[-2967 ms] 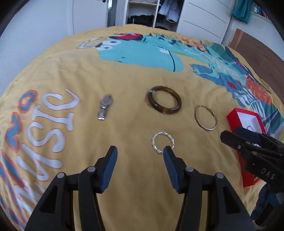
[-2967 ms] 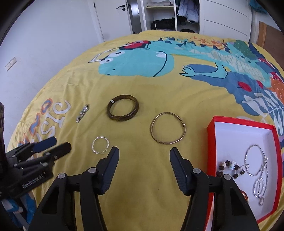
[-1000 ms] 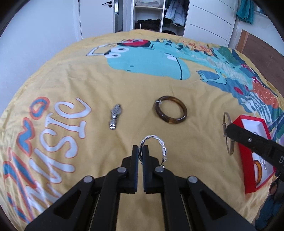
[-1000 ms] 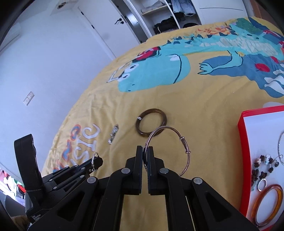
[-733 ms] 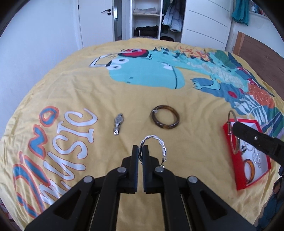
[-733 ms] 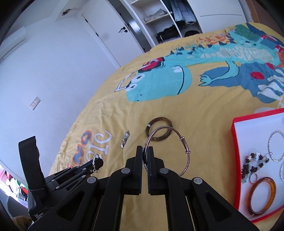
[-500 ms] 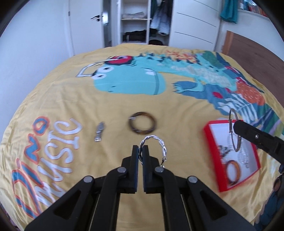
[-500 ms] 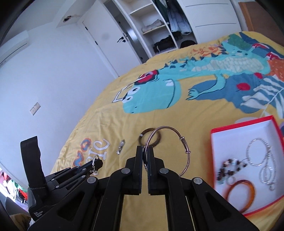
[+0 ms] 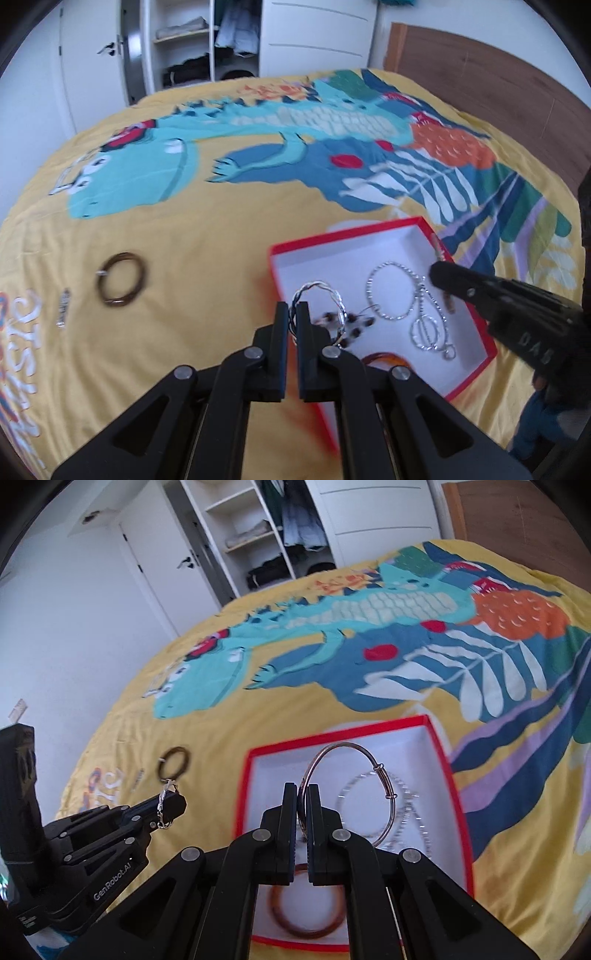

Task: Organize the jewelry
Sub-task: 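Carry the twisted ring and gold bangle into the red box and release both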

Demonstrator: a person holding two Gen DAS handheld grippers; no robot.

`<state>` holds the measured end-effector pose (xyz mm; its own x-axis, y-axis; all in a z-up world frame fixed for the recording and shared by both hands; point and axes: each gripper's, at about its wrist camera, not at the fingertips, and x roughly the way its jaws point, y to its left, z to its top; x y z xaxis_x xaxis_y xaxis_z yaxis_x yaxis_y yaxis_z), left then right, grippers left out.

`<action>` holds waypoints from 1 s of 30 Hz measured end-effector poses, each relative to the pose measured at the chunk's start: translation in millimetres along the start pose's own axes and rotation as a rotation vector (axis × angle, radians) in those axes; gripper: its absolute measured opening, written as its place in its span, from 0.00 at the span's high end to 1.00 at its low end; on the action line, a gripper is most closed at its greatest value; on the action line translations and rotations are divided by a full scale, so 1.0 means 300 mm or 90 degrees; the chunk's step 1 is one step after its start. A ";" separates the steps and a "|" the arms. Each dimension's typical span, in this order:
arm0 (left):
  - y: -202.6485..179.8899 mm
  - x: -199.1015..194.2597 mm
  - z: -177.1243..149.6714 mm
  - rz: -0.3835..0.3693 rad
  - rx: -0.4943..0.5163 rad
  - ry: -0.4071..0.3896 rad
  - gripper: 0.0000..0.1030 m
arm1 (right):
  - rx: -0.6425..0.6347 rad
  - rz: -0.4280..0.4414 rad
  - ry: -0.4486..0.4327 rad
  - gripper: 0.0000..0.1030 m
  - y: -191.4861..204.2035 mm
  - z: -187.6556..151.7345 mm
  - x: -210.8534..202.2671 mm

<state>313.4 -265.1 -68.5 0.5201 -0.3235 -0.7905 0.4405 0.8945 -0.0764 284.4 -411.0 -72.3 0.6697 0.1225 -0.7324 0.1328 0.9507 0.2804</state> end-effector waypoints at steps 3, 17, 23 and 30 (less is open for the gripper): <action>-0.038 0.081 0.009 0.002 0.001 0.014 0.97 | -0.006 -0.012 0.020 0.96 -0.046 -0.001 0.064; -0.065 0.292 -0.029 0.033 0.023 0.048 0.97 | -0.031 -0.034 0.087 0.96 -0.116 -0.043 0.257; -0.076 0.299 -0.036 0.044 0.038 0.045 0.96 | -0.027 -0.034 0.086 0.96 -0.119 -0.045 0.261; -0.085 0.300 -0.040 0.047 0.054 0.052 0.95 | -0.019 -0.052 0.081 0.92 -0.141 -0.054 0.220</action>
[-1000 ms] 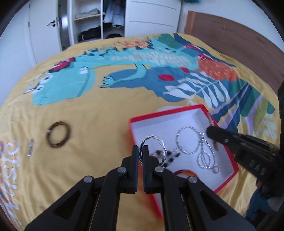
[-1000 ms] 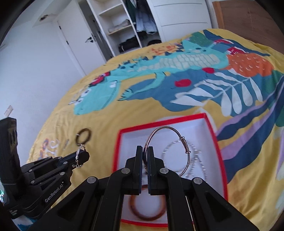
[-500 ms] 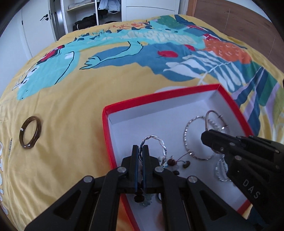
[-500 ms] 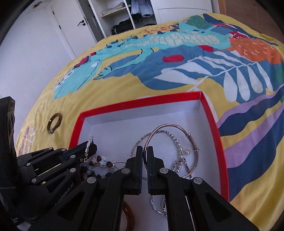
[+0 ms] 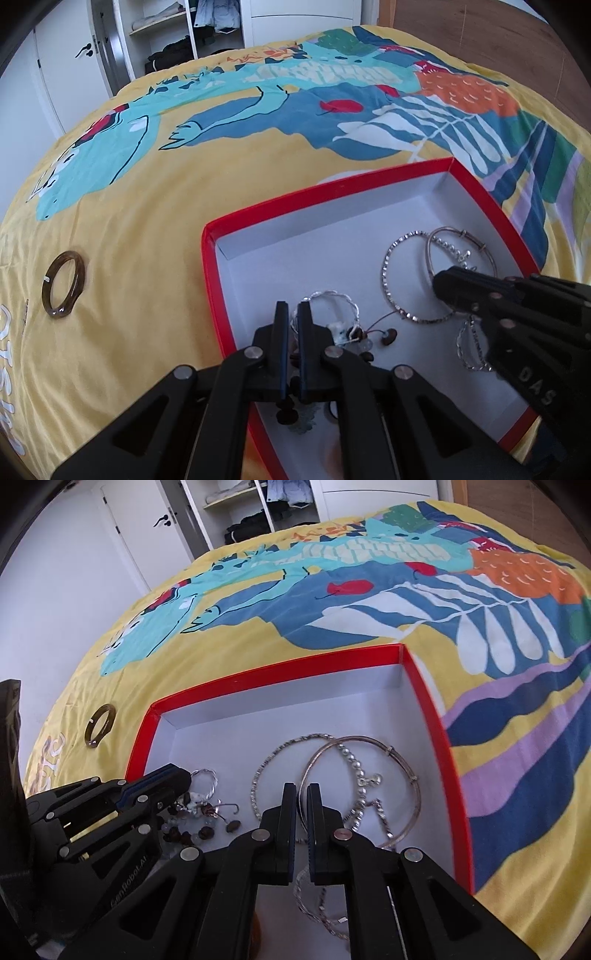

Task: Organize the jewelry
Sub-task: 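Carry the twisted ring and gold bangle into the red box and release both, then lift both tools away from the box toward the watch and dark bangle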

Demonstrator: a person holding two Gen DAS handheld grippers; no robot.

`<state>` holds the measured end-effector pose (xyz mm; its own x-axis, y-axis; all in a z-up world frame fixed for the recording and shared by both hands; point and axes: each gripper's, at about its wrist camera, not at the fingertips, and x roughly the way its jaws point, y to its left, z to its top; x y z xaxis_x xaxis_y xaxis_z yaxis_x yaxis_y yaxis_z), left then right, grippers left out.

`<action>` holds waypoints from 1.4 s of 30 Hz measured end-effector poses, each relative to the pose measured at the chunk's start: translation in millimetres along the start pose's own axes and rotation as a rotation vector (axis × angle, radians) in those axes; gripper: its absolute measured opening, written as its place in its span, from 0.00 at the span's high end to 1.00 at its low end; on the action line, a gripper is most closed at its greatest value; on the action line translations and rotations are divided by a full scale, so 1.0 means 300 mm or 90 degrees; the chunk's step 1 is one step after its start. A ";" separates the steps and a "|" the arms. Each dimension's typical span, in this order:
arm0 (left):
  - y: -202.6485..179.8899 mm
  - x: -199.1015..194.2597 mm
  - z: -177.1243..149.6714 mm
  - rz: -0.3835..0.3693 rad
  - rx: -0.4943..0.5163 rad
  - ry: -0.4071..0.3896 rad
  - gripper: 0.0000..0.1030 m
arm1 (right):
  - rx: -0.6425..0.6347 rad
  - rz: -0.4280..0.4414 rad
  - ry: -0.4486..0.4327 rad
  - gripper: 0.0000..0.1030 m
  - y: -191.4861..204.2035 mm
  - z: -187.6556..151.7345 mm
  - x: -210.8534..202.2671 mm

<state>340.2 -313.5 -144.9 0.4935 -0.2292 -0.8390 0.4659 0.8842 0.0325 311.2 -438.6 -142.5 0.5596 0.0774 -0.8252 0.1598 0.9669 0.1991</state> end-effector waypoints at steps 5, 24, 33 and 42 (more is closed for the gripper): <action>-0.008 -0.023 -0.007 -0.017 -0.003 0.008 0.91 | 0.009 -0.006 -0.011 0.89 -0.026 -0.013 -0.057; 0.094 -0.408 -0.053 -0.025 -0.051 -0.051 0.74 | 0.072 -0.004 -0.088 0.64 0.077 -0.115 -0.433; 0.196 -0.674 -0.168 0.014 -0.076 -0.092 0.74 | 0.078 -0.004 -0.125 0.54 0.219 -0.198 -0.617; 0.290 -0.902 -0.327 0.057 -0.107 -0.147 0.74 | 0.056 -0.003 -0.161 0.47 0.358 -0.285 -0.776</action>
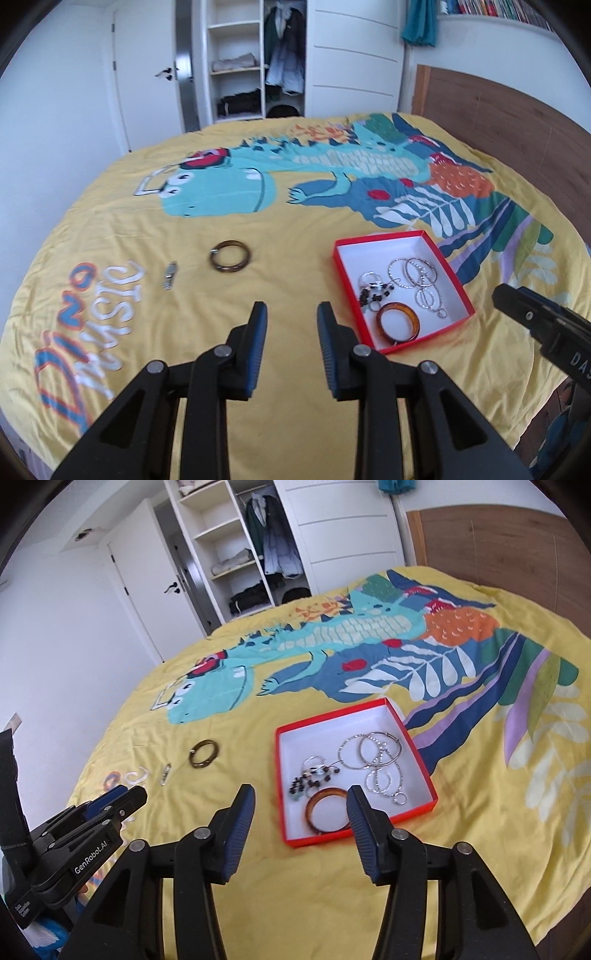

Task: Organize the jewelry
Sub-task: 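Lift both tools away from the box toward the watch and dark bangle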

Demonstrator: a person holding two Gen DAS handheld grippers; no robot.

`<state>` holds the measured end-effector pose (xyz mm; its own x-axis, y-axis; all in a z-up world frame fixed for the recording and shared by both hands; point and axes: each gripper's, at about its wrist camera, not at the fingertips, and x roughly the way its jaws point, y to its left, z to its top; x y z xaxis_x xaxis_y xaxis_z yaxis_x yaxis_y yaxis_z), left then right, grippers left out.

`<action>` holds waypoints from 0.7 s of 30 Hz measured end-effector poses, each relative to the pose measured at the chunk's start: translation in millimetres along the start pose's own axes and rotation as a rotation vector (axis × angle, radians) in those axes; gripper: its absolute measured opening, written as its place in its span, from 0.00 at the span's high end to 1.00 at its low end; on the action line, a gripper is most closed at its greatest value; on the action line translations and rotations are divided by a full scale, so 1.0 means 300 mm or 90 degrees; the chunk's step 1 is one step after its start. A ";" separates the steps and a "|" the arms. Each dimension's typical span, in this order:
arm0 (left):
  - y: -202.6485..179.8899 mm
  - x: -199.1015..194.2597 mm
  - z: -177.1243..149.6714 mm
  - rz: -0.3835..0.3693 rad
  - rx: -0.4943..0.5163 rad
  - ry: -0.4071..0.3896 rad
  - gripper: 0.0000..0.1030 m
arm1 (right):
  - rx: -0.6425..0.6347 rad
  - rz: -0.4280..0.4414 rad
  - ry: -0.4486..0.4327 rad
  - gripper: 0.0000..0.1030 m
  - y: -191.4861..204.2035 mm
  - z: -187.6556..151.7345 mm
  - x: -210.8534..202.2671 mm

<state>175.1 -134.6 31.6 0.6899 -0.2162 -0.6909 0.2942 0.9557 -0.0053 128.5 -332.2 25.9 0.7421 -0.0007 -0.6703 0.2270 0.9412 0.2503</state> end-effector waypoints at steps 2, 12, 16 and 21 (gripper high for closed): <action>0.021 -0.038 -0.021 0.008 -0.004 -0.008 0.74 | -0.004 0.004 -0.006 0.46 0.023 -0.018 -0.036; 0.092 -0.212 -0.120 0.033 -0.011 -0.026 0.74 | -0.041 0.005 -0.028 0.44 0.122 -0.089 -0.189; 0.113 -0.270 -0.145 0.046 -0.018 -0.036 0.74 | -0.050 0.009 -0.040 0.42 0.140 -0.098 -0.244; 0.156 -0.303 -0.166 0.045 -0.041 -0.029 0.69 | -0.062 0.010 -0.054 0.39 0.158 -0.111 -0.294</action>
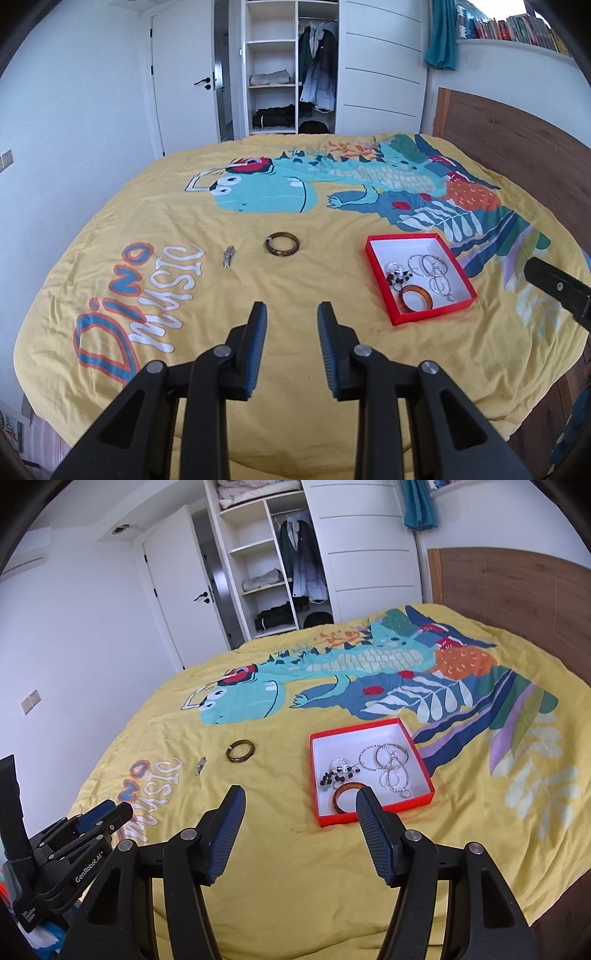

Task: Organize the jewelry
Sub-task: 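Lift both tools away from the box toward the watch and dark bangle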

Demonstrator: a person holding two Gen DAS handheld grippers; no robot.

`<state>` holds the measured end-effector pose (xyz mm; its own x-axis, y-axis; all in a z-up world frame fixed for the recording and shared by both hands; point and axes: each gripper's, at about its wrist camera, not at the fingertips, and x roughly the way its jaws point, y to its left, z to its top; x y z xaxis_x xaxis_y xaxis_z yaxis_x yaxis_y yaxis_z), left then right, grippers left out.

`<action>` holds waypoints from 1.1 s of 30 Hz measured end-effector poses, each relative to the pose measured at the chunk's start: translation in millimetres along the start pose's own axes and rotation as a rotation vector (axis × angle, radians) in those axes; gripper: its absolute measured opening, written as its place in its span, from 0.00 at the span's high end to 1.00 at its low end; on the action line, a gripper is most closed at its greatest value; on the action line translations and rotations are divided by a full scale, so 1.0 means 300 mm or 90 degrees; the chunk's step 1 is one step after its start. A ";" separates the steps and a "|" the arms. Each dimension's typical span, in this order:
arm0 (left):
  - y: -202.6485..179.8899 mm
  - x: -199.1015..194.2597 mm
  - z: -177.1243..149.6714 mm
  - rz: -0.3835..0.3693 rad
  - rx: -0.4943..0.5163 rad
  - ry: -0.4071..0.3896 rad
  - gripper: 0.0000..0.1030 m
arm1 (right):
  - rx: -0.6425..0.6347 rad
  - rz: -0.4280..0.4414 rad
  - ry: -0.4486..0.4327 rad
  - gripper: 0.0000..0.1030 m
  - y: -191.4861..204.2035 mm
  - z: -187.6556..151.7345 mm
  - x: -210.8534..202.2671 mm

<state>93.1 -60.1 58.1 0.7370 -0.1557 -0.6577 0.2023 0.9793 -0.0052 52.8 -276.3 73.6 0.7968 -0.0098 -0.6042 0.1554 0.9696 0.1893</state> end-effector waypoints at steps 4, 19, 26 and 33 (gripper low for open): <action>0.039 -0.006 -0.019 0.001 -0.014 0.005 0.63 | -0.003 0.004 0.001 0.38 0.001 -0.009 -0.007; 0.120 0.083 -0.066 0.041 -0.034 0.015 0.55 | 0.003 0.027 0.025 0.28 0.017 -0.040 0.103; 0.174 0.153 -0.072 0.056 -0.059 0.027 0.55 | -0.003 0.035 0.051 0.28 0.049 -0.065 0.196; 0.221 0.212 -0.067 0.077 -0.068 0.032 0.55 | -0.019 0.042 0.093 0.28 0.097 -0.093 0.318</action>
<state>140.5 -2.5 0.8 0.7176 -0.0321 -0.6957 0.0425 0.9991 -0.0023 116.9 -242.3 -0.1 0.7105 0.0872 -0.6983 0.0870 0.9738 0.2101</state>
